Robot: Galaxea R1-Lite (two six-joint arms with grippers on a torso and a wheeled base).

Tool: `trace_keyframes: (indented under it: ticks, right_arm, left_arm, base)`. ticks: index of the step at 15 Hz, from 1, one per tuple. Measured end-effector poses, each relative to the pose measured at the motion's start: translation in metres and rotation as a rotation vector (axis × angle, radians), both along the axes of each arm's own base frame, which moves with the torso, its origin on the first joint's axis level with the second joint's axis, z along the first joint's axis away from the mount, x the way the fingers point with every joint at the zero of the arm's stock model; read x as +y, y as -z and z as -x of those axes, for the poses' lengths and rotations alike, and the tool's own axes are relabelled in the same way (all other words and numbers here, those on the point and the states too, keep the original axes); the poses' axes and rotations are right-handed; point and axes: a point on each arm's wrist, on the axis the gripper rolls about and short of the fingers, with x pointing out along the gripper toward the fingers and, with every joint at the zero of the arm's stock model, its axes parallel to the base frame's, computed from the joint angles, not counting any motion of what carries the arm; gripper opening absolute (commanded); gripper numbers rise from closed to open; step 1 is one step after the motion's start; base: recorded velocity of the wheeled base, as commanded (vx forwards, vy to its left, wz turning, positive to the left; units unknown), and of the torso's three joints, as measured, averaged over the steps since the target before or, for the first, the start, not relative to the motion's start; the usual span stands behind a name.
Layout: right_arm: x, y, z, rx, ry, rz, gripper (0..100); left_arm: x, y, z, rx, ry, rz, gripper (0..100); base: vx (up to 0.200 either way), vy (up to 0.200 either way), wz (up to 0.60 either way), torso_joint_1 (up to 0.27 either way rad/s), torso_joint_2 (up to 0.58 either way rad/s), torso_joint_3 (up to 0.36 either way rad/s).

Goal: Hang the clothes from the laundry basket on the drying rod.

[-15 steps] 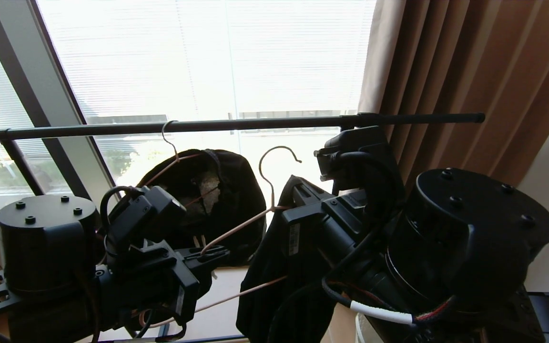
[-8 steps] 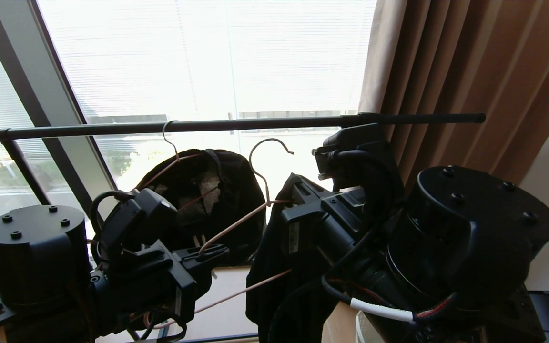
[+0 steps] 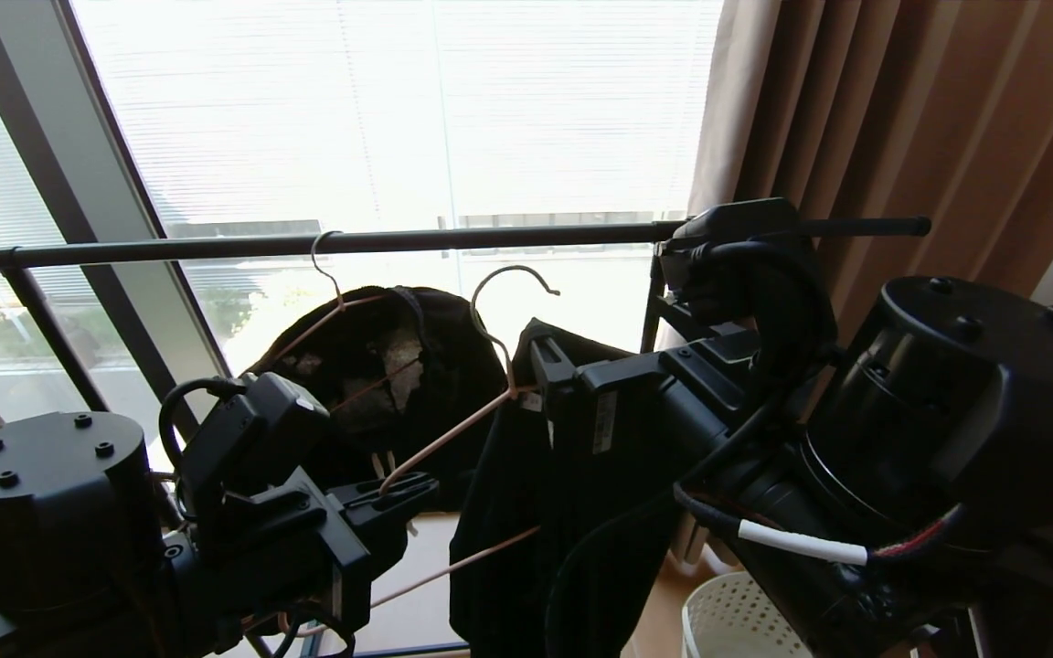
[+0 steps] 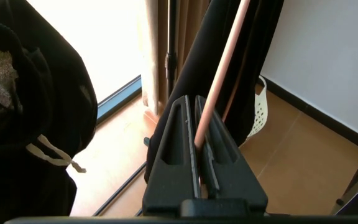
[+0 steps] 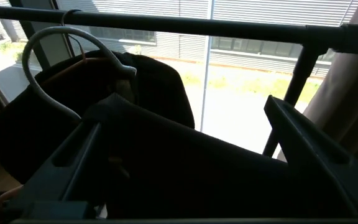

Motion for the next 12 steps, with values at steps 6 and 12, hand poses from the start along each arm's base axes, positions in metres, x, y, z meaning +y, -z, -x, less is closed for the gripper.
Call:
trace_keyframes:
  ticks: [6, 12]
  right_arm:
    - [-0.011, 0.009, 0.006, 0.017, -0.001, 0.036, 100]
    - [-0.023, 0.011, 0.017, 0.023, -0.019, 0.046, 100]
  left_arm:
    - [0.0, -0.003, -0.005, -0.002, -0.016, 0.038, 0]
    - [-0.004, -0.001, -0.022, -0.019, -0.048, 0.05, 0]
  base:
    - [0.0, 0.0, 0.0, 0.0, 0.0, 0.0]
    - [0.0, 0.0, 0.0, 0.0, 0.0, 0.0]
